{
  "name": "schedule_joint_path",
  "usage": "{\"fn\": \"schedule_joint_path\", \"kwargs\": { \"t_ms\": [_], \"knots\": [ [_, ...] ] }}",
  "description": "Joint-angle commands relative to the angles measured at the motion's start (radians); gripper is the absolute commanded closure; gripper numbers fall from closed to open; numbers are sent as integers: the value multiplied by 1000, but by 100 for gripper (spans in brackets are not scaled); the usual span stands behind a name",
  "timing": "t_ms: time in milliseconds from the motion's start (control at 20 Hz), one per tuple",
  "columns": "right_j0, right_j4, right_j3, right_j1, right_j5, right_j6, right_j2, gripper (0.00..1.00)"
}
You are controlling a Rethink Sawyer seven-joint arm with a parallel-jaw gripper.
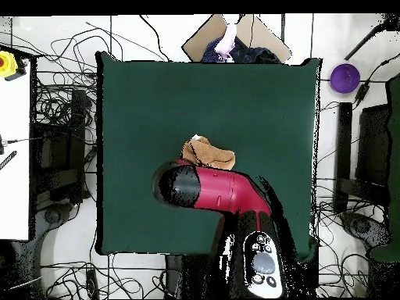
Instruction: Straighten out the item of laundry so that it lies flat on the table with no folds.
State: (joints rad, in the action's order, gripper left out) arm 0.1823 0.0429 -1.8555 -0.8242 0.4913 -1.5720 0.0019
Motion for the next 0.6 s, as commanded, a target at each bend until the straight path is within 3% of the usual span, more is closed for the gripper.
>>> {"fn": "schedule_joint_path", "kwargs": {
  "t_ms": [50, 600],
  "knots": [
    [-3, 23, 99, 72, 71, -75, 57, 0],
    [2, 28, 98, 102, 48, -75, 56, 0]
  ]
}}
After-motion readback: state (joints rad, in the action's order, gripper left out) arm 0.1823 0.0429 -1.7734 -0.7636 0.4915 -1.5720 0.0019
